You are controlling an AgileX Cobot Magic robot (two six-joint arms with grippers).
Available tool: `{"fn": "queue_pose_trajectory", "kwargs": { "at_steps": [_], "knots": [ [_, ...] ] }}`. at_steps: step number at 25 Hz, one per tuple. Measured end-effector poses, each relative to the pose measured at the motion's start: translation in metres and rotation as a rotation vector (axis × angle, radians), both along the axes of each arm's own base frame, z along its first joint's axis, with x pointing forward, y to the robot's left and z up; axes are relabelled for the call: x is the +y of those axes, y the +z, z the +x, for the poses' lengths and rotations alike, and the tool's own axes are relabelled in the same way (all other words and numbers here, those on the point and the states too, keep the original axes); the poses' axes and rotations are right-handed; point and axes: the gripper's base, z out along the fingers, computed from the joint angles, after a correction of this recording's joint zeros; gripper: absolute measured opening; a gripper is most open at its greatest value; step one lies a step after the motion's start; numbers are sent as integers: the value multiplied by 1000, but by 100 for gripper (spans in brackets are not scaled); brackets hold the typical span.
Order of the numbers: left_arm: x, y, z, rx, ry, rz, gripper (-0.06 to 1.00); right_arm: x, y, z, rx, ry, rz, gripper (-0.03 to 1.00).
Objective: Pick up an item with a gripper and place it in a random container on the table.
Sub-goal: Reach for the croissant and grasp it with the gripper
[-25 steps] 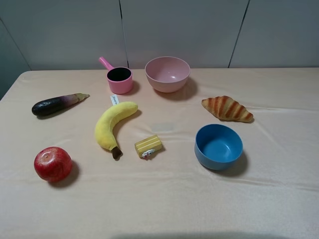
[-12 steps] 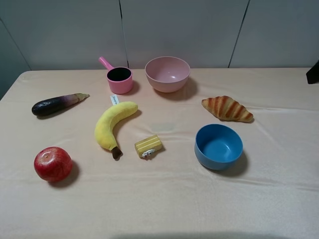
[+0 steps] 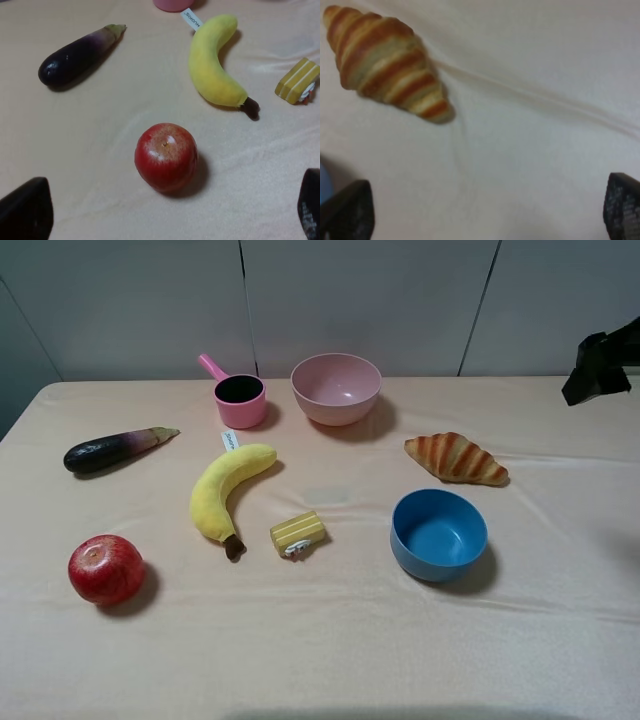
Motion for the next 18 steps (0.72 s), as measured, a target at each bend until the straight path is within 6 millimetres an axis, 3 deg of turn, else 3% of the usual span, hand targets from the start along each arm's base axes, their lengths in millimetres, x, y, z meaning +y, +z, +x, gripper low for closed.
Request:
{"fn": "queue_pose_trajectory", "kwargs": {
  "at_steps": [10, 18],
  "knots": [
    [0, 0, 0, 0, 0, 0, 99, 7, -25, 50, 51, 187, -30, 69],
    [0, 0, 0, 0, 0, 0, 99, 15, -59, 79, 88, 275, -4, 69]
  ]
}}
